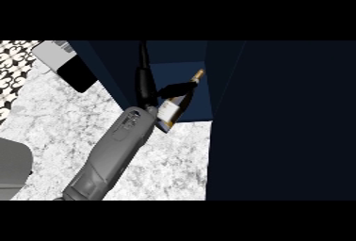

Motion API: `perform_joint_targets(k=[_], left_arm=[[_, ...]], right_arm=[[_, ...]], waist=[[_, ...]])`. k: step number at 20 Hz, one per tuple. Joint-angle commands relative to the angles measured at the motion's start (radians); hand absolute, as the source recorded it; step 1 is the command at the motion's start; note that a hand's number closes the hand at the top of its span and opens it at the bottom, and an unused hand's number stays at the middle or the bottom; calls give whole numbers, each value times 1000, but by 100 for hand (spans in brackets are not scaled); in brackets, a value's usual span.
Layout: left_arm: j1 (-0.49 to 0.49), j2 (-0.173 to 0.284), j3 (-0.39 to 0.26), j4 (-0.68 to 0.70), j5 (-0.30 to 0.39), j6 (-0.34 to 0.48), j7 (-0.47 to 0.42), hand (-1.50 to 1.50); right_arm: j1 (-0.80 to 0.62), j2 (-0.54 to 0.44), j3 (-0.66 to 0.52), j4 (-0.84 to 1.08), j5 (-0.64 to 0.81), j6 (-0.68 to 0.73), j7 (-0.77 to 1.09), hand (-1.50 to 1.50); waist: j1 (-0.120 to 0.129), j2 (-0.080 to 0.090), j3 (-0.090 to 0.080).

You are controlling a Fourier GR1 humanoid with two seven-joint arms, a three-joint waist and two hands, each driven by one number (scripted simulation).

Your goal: Pick up the wine, place it into the cabinet and close the cabinet

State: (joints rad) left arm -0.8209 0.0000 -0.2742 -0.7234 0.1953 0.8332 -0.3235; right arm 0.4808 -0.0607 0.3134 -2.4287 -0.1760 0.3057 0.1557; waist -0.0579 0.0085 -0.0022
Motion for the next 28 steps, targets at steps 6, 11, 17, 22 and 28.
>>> perform_joint_targets(k=[6,11,17,22,28], left_arm=[[101,0,-79,-154,91,-97,-54,-150],[170,0,-116,-271,74,-140,-31,-150],[366,28,-200,-548,66,-129,37,-150],[508,127,-261,-784,39,-170,131,-150],[629,268,-217,-987,42,-229,179,-150]], right_arm=[[23,-1,38,-189,21,-82,104,-150],[-22,-10,4,-160,9,-98,118,-150],[78,-36,56,-201,59,-92,76,-150],[16,-43,25,-149,65,-101,84,-150],[64,-79,-12,-240,31,-98,115,-150]], waist=[[48,-12,1],[55,-12,2],[57,-17,2],[62,-14,2],[56,-13,2]])
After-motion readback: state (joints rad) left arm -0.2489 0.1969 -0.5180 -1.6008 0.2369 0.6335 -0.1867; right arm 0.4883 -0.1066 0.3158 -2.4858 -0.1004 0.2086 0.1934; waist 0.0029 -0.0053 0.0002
